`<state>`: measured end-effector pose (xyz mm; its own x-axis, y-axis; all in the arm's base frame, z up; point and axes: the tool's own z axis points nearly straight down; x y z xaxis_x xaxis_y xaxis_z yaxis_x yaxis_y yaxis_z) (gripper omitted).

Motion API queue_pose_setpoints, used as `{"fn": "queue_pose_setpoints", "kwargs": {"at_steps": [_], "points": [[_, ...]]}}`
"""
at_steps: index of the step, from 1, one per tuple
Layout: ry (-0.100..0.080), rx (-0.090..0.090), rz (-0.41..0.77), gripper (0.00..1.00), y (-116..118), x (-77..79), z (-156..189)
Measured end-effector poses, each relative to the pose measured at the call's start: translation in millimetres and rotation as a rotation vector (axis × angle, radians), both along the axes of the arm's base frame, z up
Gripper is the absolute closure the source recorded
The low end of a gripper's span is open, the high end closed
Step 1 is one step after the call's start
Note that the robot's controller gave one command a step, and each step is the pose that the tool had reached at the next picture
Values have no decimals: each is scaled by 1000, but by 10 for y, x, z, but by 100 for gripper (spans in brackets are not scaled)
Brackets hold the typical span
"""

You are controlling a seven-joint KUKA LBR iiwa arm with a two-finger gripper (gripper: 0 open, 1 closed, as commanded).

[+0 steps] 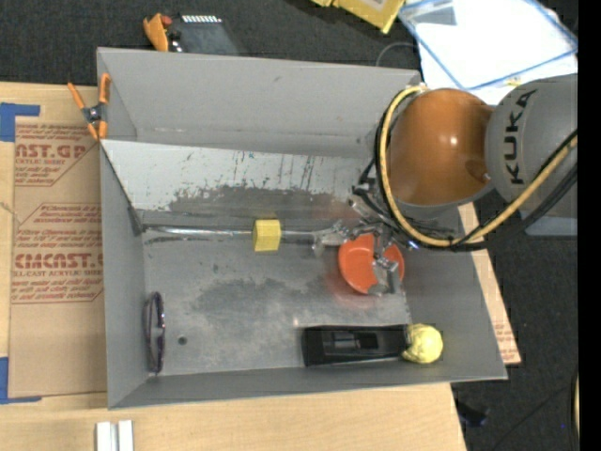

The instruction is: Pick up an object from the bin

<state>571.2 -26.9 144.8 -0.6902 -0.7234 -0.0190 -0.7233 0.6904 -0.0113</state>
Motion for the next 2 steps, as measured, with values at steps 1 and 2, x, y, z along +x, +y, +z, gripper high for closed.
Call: {"fn": "queue_pose_setpoints", "kwargs": {"at_steps": [1, 2], "points": [[-2, -2, 94, 0, -274, -126, -375], [-6, -4, 220, 0, 6, 72, -263]]}}
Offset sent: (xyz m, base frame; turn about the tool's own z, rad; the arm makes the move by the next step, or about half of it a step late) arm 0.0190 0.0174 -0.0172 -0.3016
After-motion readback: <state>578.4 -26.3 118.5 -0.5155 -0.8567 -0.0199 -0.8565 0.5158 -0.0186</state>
